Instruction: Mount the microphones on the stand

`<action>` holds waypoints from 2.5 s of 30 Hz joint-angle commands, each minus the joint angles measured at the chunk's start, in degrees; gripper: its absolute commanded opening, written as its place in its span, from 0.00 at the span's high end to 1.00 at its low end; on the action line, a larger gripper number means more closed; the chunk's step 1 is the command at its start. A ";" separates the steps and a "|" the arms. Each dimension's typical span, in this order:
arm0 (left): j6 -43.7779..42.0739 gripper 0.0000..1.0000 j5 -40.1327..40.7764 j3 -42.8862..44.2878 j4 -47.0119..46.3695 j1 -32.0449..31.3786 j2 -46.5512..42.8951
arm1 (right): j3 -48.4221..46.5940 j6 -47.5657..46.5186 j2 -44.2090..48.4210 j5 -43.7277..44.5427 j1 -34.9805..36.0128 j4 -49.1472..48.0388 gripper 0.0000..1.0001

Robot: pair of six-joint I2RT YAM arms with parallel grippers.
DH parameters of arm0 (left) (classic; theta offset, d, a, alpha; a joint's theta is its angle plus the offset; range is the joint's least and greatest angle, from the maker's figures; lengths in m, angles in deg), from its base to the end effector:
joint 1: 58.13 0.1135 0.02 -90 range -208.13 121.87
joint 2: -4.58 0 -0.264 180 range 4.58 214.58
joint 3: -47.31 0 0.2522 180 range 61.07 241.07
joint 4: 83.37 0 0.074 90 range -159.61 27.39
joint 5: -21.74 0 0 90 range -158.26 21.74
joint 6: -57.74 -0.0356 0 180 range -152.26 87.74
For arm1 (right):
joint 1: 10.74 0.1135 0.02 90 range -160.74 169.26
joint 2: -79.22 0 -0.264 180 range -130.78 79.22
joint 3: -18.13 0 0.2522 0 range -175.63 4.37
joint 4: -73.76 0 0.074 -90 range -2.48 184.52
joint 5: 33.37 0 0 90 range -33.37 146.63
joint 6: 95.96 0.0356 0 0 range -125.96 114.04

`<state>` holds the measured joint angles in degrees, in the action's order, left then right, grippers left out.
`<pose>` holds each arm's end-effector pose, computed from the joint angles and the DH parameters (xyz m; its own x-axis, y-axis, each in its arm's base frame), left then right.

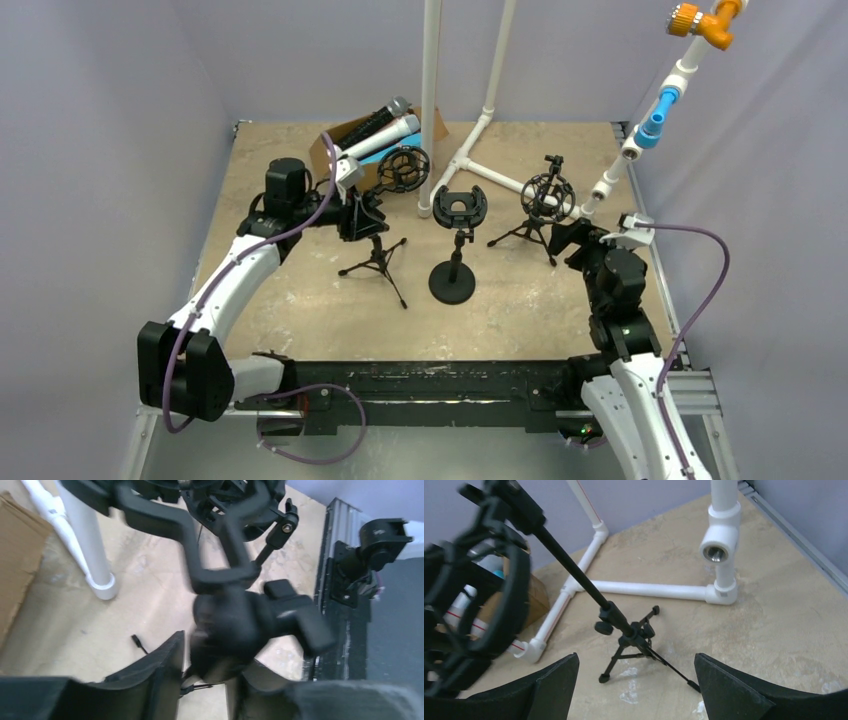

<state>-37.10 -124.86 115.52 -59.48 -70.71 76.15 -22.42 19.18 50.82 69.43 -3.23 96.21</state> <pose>0.2585 -0.0881 0.3063 -0.3741 0.1311 -0.9181 0.8790 0.3659 -0.3059 0.1411 0.0106 0.2727 -0.1228 0.4017 -0.9075 0.1556 0.9109 0.3821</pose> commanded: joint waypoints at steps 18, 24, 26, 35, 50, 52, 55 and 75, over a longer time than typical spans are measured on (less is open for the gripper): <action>-17.30 1.00 15.51 3.70 4.51 12.11 -5.99 | -22.18 -7.79 -2.99 -7.46 0.27 12.36 0.10; -21.29 1.00 14.15 6.01 4.62 21.38 -3.99 | -25.69 -8.00 -6.08 -9.47 0.30 14.48 0.09; -21.26 1.00 13.30 7.15 4.68 23.62 -2.49 | -27.81 -8.22 -8.74 -9.93 0.25 14.92 0.09; -20.41 1.00 12.32 11.36 1.89 31.70 4.83 | -35.17 -9.45 -18.52 -10.31 2.52 16.46 0.09; -15.97 0.29 18.56 9.87 -2.16 36.61 4.48 | -44.49 -12.87 -27.18 -6.92 5.67 21.26 0.09; -15.58 0.18 18.50 8.72 -1.69 37.00 2.28 | -44.92 -13.06 -27.91 -7.15 5.68 21.07 0.09; -15.76 0.01 18.68 8.59 1.60 37.06 -0.09 | -45.70 -13.72 -29.71 -8.25 5.80 21.76 0.10; -2.55 0.00 13.42 40.91 38.93 37.00 -0.27 | -50.49 -19.87 -38.29 1.85 8.74 24.13 0.39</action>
<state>-44.49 -105.64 152.05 -27.28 -33.77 77.81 -70.55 1.85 13.27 66.26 5.51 119.36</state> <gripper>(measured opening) 0.998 0.652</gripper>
